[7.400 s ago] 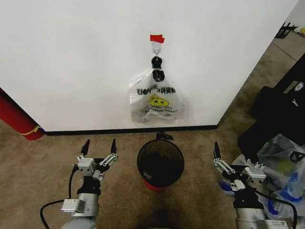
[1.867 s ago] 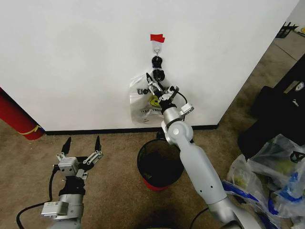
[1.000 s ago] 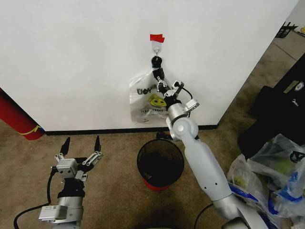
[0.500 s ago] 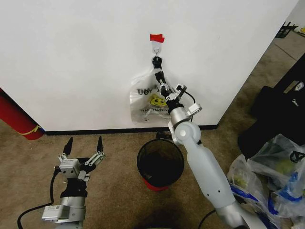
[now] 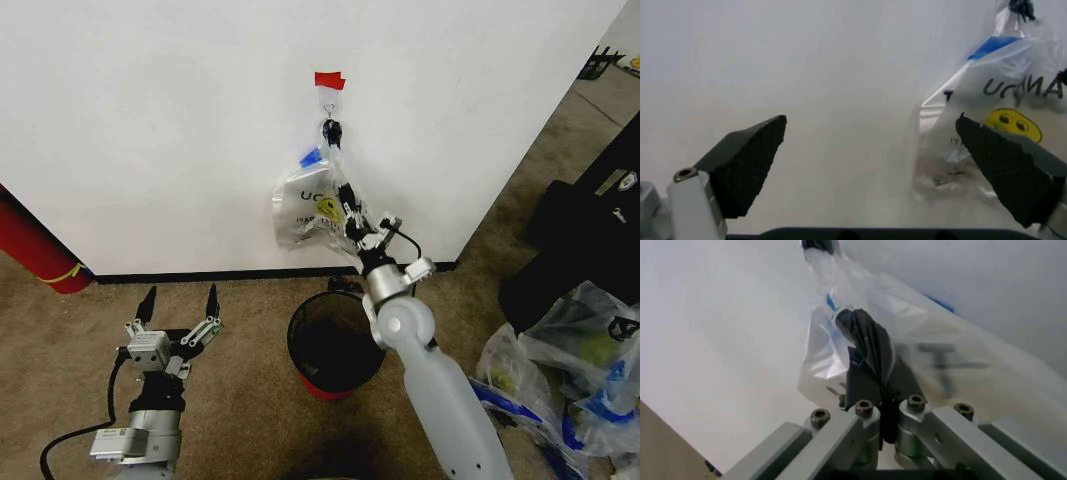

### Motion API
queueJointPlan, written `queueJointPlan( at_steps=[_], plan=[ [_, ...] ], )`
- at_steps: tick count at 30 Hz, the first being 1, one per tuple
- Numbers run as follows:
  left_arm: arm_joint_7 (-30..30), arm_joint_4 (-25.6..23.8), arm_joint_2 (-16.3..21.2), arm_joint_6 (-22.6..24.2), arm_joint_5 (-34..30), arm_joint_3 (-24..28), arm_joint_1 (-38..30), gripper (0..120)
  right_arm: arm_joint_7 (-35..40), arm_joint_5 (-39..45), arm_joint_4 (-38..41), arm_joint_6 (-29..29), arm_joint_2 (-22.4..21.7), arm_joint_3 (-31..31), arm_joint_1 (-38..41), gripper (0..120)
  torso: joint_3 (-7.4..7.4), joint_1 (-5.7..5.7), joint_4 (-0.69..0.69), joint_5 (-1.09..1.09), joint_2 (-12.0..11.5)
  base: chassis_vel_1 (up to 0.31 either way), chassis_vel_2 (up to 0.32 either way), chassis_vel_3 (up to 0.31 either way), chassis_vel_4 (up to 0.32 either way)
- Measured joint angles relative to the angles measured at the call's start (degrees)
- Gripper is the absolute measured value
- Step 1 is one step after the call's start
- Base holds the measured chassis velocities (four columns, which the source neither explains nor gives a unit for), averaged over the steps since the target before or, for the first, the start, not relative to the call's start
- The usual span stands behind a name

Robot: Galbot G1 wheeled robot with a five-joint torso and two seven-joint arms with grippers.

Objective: Pick up the garbage bag from the wall and place it over the trash bin.

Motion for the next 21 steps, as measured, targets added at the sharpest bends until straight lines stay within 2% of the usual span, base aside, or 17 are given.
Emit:
queueJointPlan(
  at_steps=[21],
  plan=[
    [0.1, 2.7, 2.4, 0.0, -2.4, 2.3, -2.9, 100, -3.3, -8.8, 11.8, 1.2, -3.2, 5.1, -16.9, 0, 0.0, 0.01, 0.0, 0.01, 0.0, 0.0, 0.0, 0.0, 0.0]
  ],
)
